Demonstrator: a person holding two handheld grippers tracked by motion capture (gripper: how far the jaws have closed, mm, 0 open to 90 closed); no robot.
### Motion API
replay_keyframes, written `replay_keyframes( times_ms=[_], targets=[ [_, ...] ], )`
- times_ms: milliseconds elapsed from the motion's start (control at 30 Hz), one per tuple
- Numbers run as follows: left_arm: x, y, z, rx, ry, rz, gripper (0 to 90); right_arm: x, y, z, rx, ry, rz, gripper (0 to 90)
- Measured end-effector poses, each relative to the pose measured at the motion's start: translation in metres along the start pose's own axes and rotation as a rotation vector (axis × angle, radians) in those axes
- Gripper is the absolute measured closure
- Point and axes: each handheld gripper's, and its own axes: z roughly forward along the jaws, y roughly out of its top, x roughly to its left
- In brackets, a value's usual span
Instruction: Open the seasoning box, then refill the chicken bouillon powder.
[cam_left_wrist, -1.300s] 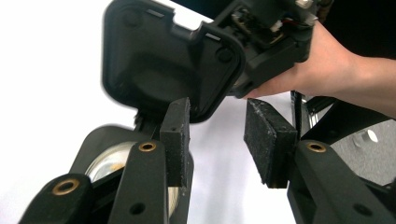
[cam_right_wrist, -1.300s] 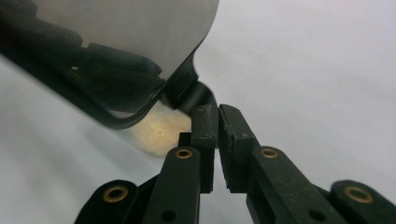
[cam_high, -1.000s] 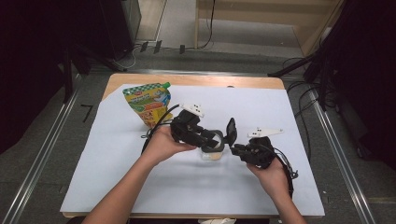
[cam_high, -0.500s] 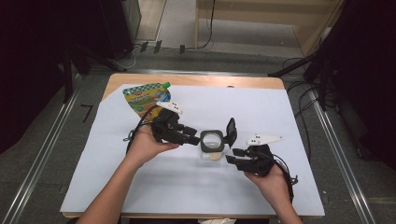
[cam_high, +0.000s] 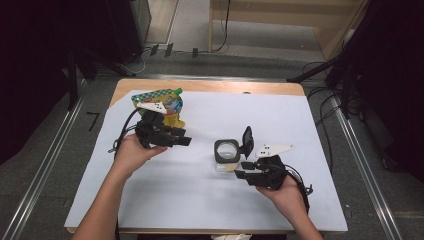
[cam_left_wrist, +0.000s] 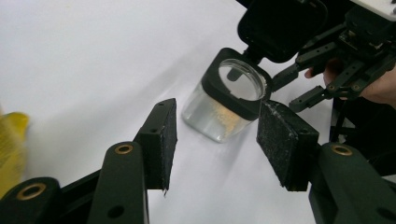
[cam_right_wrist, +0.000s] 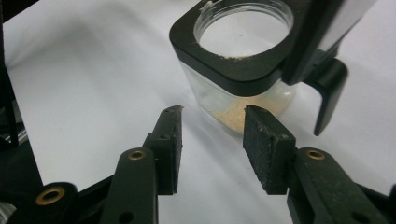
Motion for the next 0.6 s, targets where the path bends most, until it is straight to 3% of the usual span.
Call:
replay_keyframes(
  times_ms=[467, 600],
  targets=[
    [0.016, -0.010, -0.032, -0.011, 0.068, -0.029, 46.8, 0.008, 0.001, 0.009, 0.017, 0.024, -0.026, 56.7],
    [0.020, -0.013, -0.040, -0.006, 0.104, -0.030, 46.8, 0.010, 0.002, 0.010, 0.015, 0.035, -0.034, 55.9]
  ],
)
